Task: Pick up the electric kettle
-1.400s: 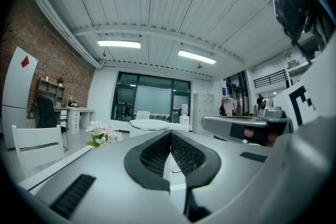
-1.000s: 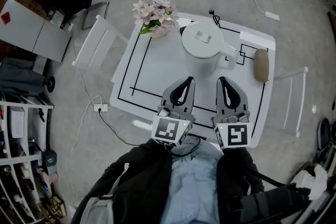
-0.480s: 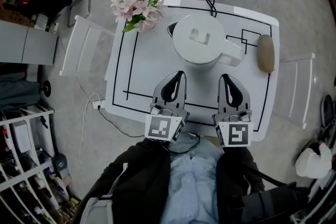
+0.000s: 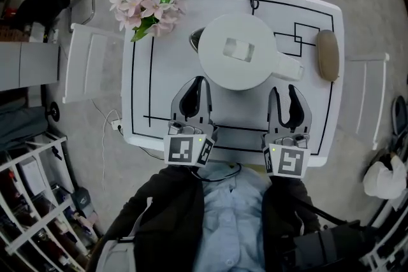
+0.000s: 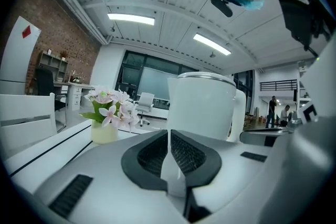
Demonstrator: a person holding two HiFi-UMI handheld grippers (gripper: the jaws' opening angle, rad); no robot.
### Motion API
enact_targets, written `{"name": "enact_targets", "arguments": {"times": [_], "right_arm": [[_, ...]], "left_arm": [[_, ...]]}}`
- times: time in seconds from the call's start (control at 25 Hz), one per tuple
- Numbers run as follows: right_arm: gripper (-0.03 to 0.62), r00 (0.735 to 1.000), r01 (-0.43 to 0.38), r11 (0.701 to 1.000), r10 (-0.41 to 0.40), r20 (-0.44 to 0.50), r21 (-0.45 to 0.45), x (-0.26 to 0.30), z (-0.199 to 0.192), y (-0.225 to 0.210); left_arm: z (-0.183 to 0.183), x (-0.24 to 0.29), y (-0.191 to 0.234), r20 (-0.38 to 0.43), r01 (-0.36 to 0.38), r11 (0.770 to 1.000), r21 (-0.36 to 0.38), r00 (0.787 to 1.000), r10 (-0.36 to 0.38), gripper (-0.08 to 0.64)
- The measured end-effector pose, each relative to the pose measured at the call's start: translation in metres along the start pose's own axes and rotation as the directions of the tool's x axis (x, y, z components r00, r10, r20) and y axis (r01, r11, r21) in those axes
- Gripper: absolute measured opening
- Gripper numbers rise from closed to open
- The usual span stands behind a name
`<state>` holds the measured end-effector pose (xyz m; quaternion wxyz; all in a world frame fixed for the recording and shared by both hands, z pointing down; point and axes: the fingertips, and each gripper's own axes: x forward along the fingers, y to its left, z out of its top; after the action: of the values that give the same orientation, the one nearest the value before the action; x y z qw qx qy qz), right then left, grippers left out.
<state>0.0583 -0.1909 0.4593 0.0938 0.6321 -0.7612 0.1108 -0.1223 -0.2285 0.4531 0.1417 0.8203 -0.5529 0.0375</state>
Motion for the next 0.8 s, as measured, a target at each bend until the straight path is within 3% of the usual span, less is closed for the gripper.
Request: {"name": "enact_targets", "arguments": {"times": [0.04,0.16,0.52,0.8], "right_arm": [[0.176,1.0,0.014,1.0,-0.014,0.004,0.004,0.002,0.001,-0.003],[0.207,0.999,0.04,0.999,-0.04,0.0,0.008,0.006,-0.002,-0.008],[0.218,0.996,0.092,0.996,-0.092,-0.007,-0.005,0.023,-0.003,-0.021],[0.218,0.993,0.119,0.993,-0.119,-0.014,-0.011,0.04,-0.003,-0.03]], "left_arm": [[0.001,0.002,0.002,0.008,0.0,1.0,-0.008,1.0,0.001,0.015],[0.002,0.006,0.01,0.019,-0.017,1.0,-0.024,1.0,0.018,0.074],[0.003,0.026,0.042,0.011,-0.083,0.996,-0.02,0.996,0.083,0.074],[0.004,0.048,0.054,0.008,-0.093,0.996,-0.019,0.996,0.093,0.072]]}}
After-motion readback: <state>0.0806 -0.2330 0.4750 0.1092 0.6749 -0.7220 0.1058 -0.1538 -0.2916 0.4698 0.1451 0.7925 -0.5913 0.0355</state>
